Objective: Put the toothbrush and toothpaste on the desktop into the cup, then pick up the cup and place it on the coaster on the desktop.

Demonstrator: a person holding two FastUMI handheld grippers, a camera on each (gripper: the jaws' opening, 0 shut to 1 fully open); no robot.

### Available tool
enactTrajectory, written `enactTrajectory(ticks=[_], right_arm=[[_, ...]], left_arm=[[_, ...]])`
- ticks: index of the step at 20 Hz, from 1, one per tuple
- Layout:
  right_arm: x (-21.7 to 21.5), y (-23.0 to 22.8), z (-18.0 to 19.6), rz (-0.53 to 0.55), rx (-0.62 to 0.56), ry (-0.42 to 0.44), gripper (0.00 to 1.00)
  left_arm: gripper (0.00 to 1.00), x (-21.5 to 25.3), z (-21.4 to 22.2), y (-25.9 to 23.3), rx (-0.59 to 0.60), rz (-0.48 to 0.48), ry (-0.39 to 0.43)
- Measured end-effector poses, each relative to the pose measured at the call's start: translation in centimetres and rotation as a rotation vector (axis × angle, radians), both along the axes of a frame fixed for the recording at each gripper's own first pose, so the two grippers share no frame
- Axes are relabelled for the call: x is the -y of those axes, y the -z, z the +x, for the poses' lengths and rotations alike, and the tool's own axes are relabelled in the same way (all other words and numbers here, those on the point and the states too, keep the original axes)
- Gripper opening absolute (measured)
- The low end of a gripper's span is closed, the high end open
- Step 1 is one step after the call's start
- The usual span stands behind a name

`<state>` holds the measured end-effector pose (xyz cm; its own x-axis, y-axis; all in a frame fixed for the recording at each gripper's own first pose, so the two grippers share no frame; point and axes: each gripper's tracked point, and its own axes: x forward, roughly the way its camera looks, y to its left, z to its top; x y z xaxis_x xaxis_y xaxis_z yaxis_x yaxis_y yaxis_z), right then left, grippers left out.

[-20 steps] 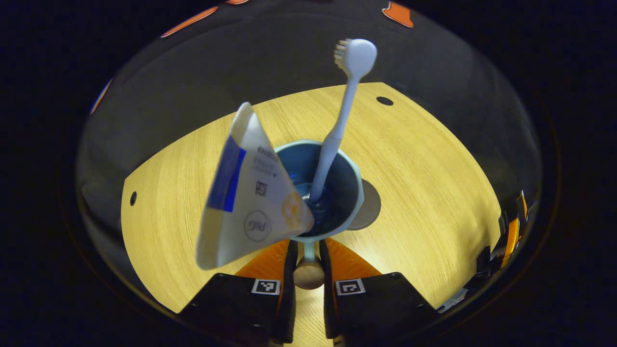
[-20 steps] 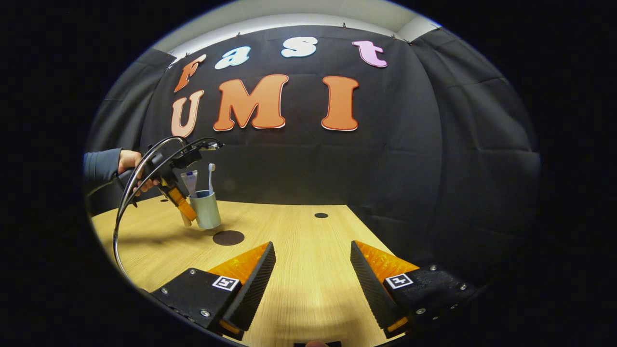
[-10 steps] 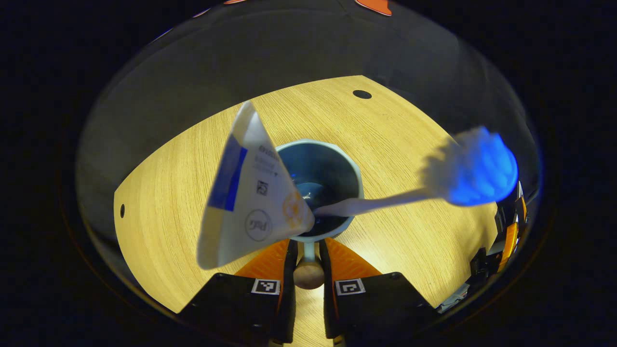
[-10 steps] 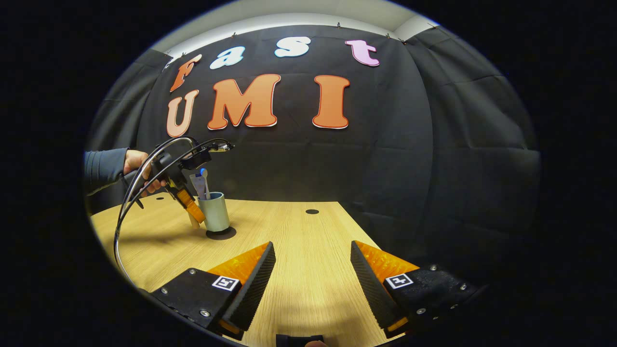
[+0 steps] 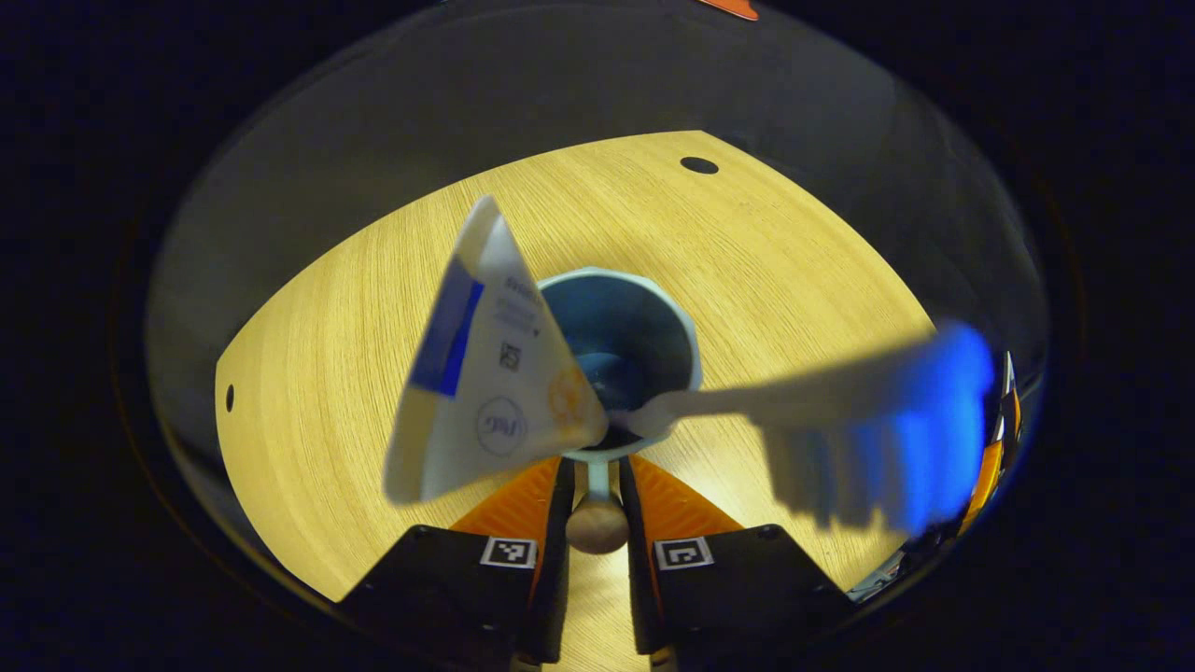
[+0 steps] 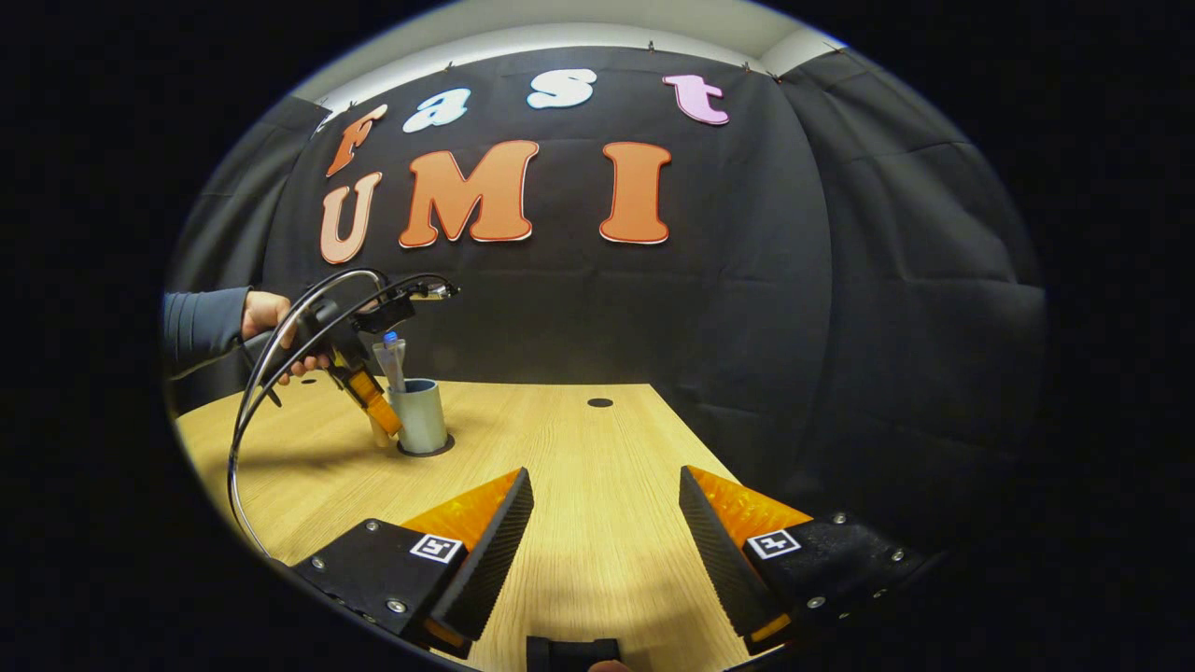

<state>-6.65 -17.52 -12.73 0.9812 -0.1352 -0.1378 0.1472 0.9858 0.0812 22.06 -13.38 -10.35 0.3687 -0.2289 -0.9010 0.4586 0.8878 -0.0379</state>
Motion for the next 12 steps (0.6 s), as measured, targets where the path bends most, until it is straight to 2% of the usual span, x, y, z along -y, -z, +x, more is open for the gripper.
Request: enactTrajectory(ticks=[1,3,4,5,6,7,9,12], right_arm=[[0.0,0.1,0.0,0.003,-0.001,0.001,0.95],[-0.3,-0.4,-0.2,0.008,0.004,-0.002,0.95],[-0.4,-0.5,-0.3,0.010,0.008,-0.004,0.95],[-0.7,-0.7,-0.4,0.010,0.012,-0.006,0.95],[-0.9,-1.0,-0.5,0.009,0.015,-0.005,0.95],[-1.2,-1.3,-0.4,0.008,0.019,-0.006,0.95],[-1.6,-2.1,-0.4,0.001,0.028,-0.002,0.95],[-2.3,-3.1,-0.2,-0.018,0.035,0.002,0.95]], left_arm=[[0.37,0.3,0.5,-0.4,0.016,-0.009,0.013],[0.67,0.7,1.4,-1.0,0.041,-0.010,0.030],[0.73,0.7,1.9,-1.2,0.050,-0.009,0.027],[0.89,0.6,2.4,-1.4,0.061,-0.007,0.021],[0.94,0.9,-1.2,0.7,0.072,-0.002,0.004],[1.00,0.2,1.7,-2.5,0.092,-0.006,-0.006],[1.00,0.1,2.6,-2.6,0.141,-0.021,-0.022],[1.00,-1.2,1.5,-5.2,0.226,-0.051,-0.036]])
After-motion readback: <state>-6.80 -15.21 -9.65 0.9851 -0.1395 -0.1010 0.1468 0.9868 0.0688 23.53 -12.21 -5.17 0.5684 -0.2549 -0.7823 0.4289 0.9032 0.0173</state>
